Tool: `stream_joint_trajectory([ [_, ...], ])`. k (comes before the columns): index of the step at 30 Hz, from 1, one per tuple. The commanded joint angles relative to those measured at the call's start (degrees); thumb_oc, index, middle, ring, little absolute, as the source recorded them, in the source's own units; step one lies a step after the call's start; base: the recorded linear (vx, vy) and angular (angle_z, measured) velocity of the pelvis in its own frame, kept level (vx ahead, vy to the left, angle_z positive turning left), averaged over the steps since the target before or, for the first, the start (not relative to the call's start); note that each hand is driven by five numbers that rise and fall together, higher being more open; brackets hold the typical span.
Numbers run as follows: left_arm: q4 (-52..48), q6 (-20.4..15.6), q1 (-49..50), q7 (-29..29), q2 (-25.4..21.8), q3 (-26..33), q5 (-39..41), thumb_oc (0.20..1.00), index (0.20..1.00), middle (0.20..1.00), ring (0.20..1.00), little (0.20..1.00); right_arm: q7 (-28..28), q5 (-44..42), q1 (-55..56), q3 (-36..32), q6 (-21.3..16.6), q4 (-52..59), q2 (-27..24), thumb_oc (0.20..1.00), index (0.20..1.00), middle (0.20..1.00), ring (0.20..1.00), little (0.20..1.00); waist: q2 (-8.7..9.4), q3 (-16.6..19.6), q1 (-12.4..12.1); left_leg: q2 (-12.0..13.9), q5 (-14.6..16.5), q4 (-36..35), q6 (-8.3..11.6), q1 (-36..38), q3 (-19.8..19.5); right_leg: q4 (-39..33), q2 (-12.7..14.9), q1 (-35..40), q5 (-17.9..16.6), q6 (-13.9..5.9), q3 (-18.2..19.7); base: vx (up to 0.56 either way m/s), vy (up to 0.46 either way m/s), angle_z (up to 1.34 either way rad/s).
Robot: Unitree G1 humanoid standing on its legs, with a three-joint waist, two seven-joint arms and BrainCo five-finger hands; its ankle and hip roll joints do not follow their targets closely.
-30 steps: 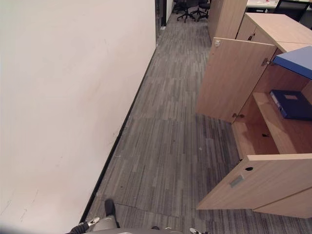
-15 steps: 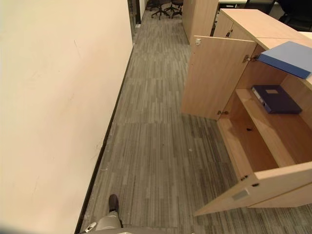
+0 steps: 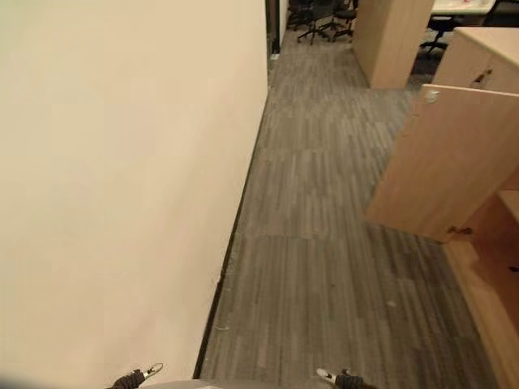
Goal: Put the empty folder in the office cabinet
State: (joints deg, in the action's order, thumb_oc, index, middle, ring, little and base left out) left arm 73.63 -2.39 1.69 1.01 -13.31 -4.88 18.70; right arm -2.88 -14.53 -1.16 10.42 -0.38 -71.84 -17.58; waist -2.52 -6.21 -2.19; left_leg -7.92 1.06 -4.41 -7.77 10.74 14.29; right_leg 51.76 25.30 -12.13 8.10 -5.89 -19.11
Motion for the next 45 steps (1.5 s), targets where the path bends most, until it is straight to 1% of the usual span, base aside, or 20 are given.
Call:
stream_joint_trajectory([
  [1,0.52,-0.83,-0.62,0.48,-1.28,2.3,-1.19,1.0,1.0,1.0,1.0,1.0,-1.63,0.09,-0.9,0.2,0.12,-0.71,1.62,1.0,1.0,1.0,1.0,1.0,1.26,-3.56,1.24,2.31,2.02,1.66,4.02,-2.49,-1.71,-19.39,-6.98,5.61,-10.31,-1.75,-1.61,0.12,-0.084,0.24],
  [2,0.52,-0.83,-0.62,0.48,-1.28,2.3,-1.19,1.0,1.0,1.0,1.0,1.0,-1.63,0.09,-0.9,0.2,0.12,-0.71,1.62,1.0,1.0,1.0,1.0,1.0,1.22,-3.58,1.25,2.34,2.03,1.67,4.03,-2.47,-1.72,-19.46,-7.02,5.67,-10.34,-1.74,-1.64,0.12,-0.079,0.16],
  [4,1.96,-0.53,-0.07,-0.02,-0.98,2.85,-2.55,1.0,1.0,1.0,1.0,1.0,-1.72,-0.62,-0.41,-0.78,0.33,-1.25,1.61,1.0,1.0,1.0,1.0,1.0,2.05,-4.22,1.82,2.43,3.46,1.26,5.9,-0.07,-1.95,-38.65,-11.46,3.73,-13.59,-2.97,-6.11,0.18,-0.167,0.23],
  [5,1.97,-0.54,-0.07,-0.03,-0.99,2.86,-2.57,1.0,1.0,1.0,1.0,1.0,-1.72,-0.62,-0.4,-0.77,0.33,-1.25,1.62,1.0,1.0,1.0,1.0,1.0,1.95,-4.24,1.92,2.58,3.47,1.3,5.96,-0.03,-2.04,-39.21,-11.7,4.08,-13.85,-2.92,-6.33,0.22,-0.224,0.19],
  [8,3.66,-0.25,0.71,-0.5,-1.25,4.43,-4.67,1.0,1.0,1.0,1.0,1.0,-1.74,-1.17,0.64,-2.5,0.52,-1.95,1.66,1.0,1.0,1.0,1.0,1.0,3.56,-3.88,2.58,2.97,5.06,1.73,7.55,1.69,-1.43,-53.53,-12.57,2.99,-21.43,-5.81,-11.02,0.2,-0.15,-0.05],
  [10,4.08,-0.03,1.4,-0.81,-1.28,5.47,-5.3,1.0,1.0,1.0,1.0,1.0,-1.73,-1.19,1.57,-3.43,0.64,-2.47,1.71,1.0,1.0,1.0,1.0,1.0,4.39,-3.69,1.48,2.76,6.01,2.45,7.77,2.33,-0.15,-55.84,-11.47,4.04,-22.93,-6.95,-17.51,0.22,-0.136,-0.19],
  [11,4.07,-0.02,1.43,-0.81,-1.3,5.46,-5.32,1.0,1.0,1.0,1.0,1.0,-1.74,-1.18,1.61,-3.45,0.63,-2.47,1.72,1.0,1.0,1.0,1.0,1.0,4.39,-3.68,1.56,2.78,6.03,2.5,7.77,2.32,-0.24,-55.89,-11.46,4.13,-22.94,-6.97,-17.63,0.18,-0.082,-0.28],
  [12,4.2,0.17,1.96,-1.15,-1.2,6.03,-5.43,1.0,1.0,1.0,1.0,1.0,-1.96,-0.84,2.29,-3.38,0.73,-2.76,1.7,1.0,1.0,1.0,1.0,1.0,4.73,-2.97,0.37,2.71,6.56,2.73,7.88,2.74,1.85,-54.22,-9.65,6.07,-21.65,-6.21,-24.76,0.16,-0.088,-0.37],
  [13,4.18,0.32,1.9,-1.0,-1.35,5.89,-6.26,1.0,1.0,1.0,1.0,1.0,-2.27,-0.52,2.76,-3.37,0.9,-3.28,1.64,1.0,1.0,1.0,1.0,1.0,5.04,-2.16,0.04,2.38,7.19,2.68,7.52,2.74,2.58,-54.48,-9.54,7.32,-19.9,-5.45,-27.34,0.16,-0.095,-0.49],
  [16,4.16,0.58,1.88,-1.19,-1.6,6.53,-6.01,1.0,1.0,1.0,1.0,1.0,-2.31,-0.17,2.77,-3.46,0.84,-3.74,1.45,1.0,1.0,1.0,1.0,1.0,5.14,-1.21,-0.34,2.27,7.93,1.47,7.21,3.83,4.57,-50.92,-8.2,7.18,-18.74,-4.52,-30.69,0.18,-0.048,-0.63],
  [20,3.29,0.26,0.61,-1.1,-0.87,5.46,-5.37,1.0,1.0,1.0,1.0,1.0,-1.6,-1.07,2.46,-3.12,0.54,-3.44,0.97,1.0,1.0,1.0,1.0,1.0,3.27,-0.22,1.35,4.65,11.1,2.3,7.43,6.23,6.34,-40.29,-6.97,3.77,-12.21,-0.77,-30.44,0.31,-0.163,-0.26],
  [24,1.03,-0.46,-1.89,-0.58,-0.72,3.0,-4.56,1.0,1.0,1.0,1.0,1.0,-1.26,-1.45,0.87,-2.8,0.11,-1.65,0.54,1.0,1.0,1.0,1.0,1.0,1.28,-0.87,3.71,7.65,11.93,7.55,8.67,7.15,8.23,-30.14,-5.6,2.26,-8.1,0.18,-31.12,0.33,-0.181,-0.38],
  [26,0.18,-0.63,-2.41,-0.26,-0.78,2.84,-3.68,1.0,1.0,1.0,1.0,1.0,-1.09,-1.37,0.64,-2.51,0.06,-2.0,0.7,1.0,1.0,1.0,1.0,1.0,1.38,-0.69,4.25,9.3,11.35,11.07,10.07,6.99,9.1,-30.86,-6.53,3.35,-6.42,0.82,-30.41,0.3,-0.274,-0.34],
  [29,-0.3,-0.89,-2.8,0.04,-0.63,2.77,-2.33,1.0,1.0,1.0,1.0,1.0,-0.75,-2.29,0.72,-2.5,-0.1,-2.89,0.68,1.0,1.0,1.0,1.0,1.0,2.3,-0.23,5.15,17.54,3.03,26.03,16.12,3.17,13.22,-37.5,-11.9,8.01,-3.77,4.06,-28.46,0.26,-0.405,-0.3],
  [31,-0.9,-1.11,-3.02,0.37,-0.55,2.27,-2.32,1.0,1.0,1.0,1.0,1.0,-0.31,-2.78,0.46,-2.4,-0.22,-3.01,0.17,1.0,1.0,1.0,1.0,1.0,2.82,-1.09,4.2,21.28,-4.22,40.62,19.36,-1.95,12.32,-41.78,-16.48,10.95,-1.43,6.99,-26.01,0.23,-0.395,-0.36],
  [34,-1.22,-1.23,-2.78,0.38,-0.27,1.82,-1.74,1.0,1.0,1.0,1.0,1.0,-0.12,-3.15,0.21,-2.46,-0.03,-3.22,-0.33,1.0,1.0,1.0,1.0,1.0,3.65,-2.36,3.26,26.47,-5.59,46.4,18.84,-6.04,14.7,-45.78,-19.93,14.36,0.8,9.22,-23.0,0.15,-0.205,-0.98],
  [37,-1.17,-1.25,-2.01,0.41,-0.19,1.99,-1.56,1.0,1.0,1.0,1.0,1.0,-0.16,-2.94,0.39,-2.09,-0.15,-3.06,-0.42,1.0,1.0,1.0,1.0,1.0,4.54,-2.82,2.1,26.69,-1.97,43.47,16.56,-10.22,13.1,-47.96,-20.55,16.03,0.39,8.82,-19.73,0.08,0.008,-0.78],
  [39,-0.55,-1.43,-1.28,0.44,-0.15,2.47,-1.68,1.0,1.0,1.0,1.0,1.0,-0.23,-2.56,0.54,-1.49,-0.59,-2.85,-0.46,1.0,1.0,1.0,1.0,1.0,4.87,-2.95,1.3,25.3,0.07,32.42,15.37,-14.33,9.48,-50.04,-20.19,17.14,-0.46,7.21,-15.42,0.09,0.147,-0.85],
  [42,-0.42,-1.81,-1.21,0.67,-0.23,2.63,-1.46,1.0,1.0,1.0,1.0,1.0,-0.28,-2.11,0.78,-1.23,-0.79,-2.54,-0.57,1.0,1.0,1.0,1.0,1.0,4.95,-3.14,0.43,23.18,-2.1,22.01,15.47,-17.13,3.71,-50.33,-19.71,18.12,-0.35,6.56,-12.53,0.13,0.14,-0.82],
  [45,-0.05,-2.3,-1.62,0.91,-0.34,2.29,-0.66,1.0,1.0,1.0,1.0,1.0,-0.3,-1.62,1.18,-0.79,-1.0,-2.53,-0.6,1.0,1.0,1.0,1.0,1.0,3.88,-3.6,-0.33,22.47,-8.8,7.55,17.15,-16.23,-6.42,-49.11,-20.18,19.04,0.26,5.65,-7.07,0.21,0.146,-0.46],
])
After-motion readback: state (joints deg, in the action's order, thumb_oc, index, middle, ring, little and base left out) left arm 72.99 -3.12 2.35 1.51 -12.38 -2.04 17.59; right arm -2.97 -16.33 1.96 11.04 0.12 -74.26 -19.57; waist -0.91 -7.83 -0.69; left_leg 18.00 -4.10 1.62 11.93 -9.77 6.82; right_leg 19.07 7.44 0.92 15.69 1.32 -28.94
